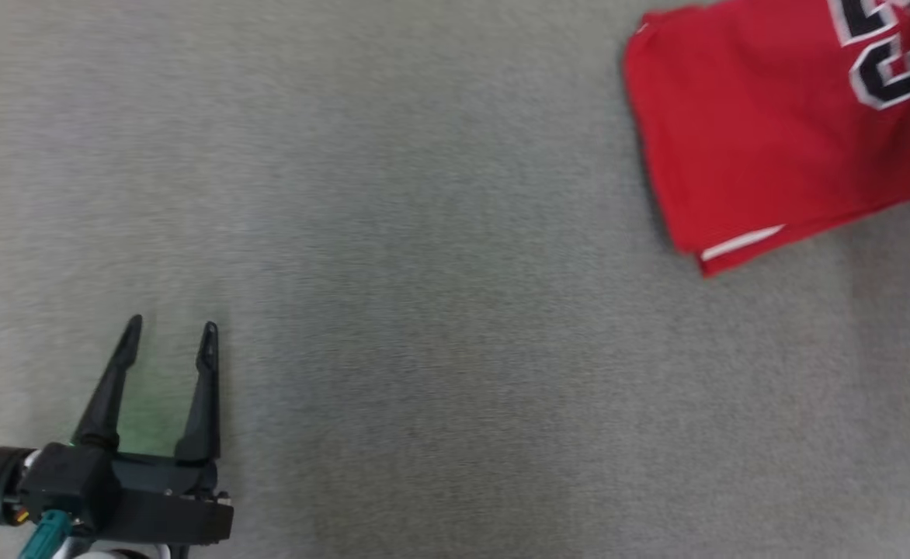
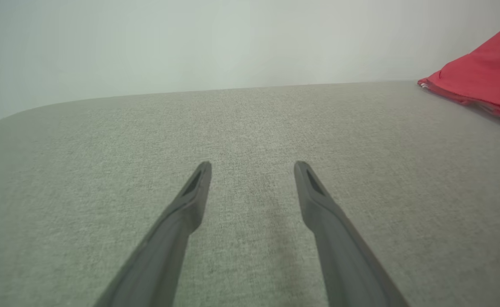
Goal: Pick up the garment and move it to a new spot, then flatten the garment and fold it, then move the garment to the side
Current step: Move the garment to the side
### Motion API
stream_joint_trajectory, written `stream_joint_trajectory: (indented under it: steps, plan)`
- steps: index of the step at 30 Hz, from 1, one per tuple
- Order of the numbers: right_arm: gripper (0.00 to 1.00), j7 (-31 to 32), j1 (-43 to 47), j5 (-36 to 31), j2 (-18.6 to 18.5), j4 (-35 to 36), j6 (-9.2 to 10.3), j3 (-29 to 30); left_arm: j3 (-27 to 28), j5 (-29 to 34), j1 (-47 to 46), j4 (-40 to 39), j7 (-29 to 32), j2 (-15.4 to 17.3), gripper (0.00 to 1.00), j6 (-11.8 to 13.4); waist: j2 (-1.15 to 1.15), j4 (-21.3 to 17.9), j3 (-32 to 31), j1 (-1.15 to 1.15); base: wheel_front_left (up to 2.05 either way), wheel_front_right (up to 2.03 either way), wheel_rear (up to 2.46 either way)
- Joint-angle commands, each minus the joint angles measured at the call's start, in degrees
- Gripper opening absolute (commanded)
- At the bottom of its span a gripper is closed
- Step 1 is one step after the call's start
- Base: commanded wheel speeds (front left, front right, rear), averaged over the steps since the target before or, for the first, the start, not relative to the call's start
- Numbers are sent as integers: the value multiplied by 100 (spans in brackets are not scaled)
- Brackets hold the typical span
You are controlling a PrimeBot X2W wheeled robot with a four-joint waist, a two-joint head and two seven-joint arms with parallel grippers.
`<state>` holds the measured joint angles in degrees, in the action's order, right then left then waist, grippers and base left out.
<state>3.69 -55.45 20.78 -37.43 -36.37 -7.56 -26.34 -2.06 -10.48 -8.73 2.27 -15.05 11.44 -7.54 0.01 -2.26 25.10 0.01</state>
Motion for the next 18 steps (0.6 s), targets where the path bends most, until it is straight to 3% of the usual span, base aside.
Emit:
stream_joint_trajectory:
  steps: [1, 13, 18]
  plan:
    - [0, 88, -109, 63, -148, 121, 19, 64, 23, 31, -109, -73, -15, 80, 100, 12, -1, -560, 506, -1, 0, 0, 0]
    - [0, 715, -360, 185, -1225, 551, 19, 343, 73, 143, 27, -523, -15, 302, 100, 14, -1, -939, 796, -1, 0, 0, 0]
    - [0, 764, -572, 99, -1451, 449, 19, 352, 78, 156, 46, -664, -15, 355, 100, 16, -1, -963, 886, -1, 0, 0, 0]
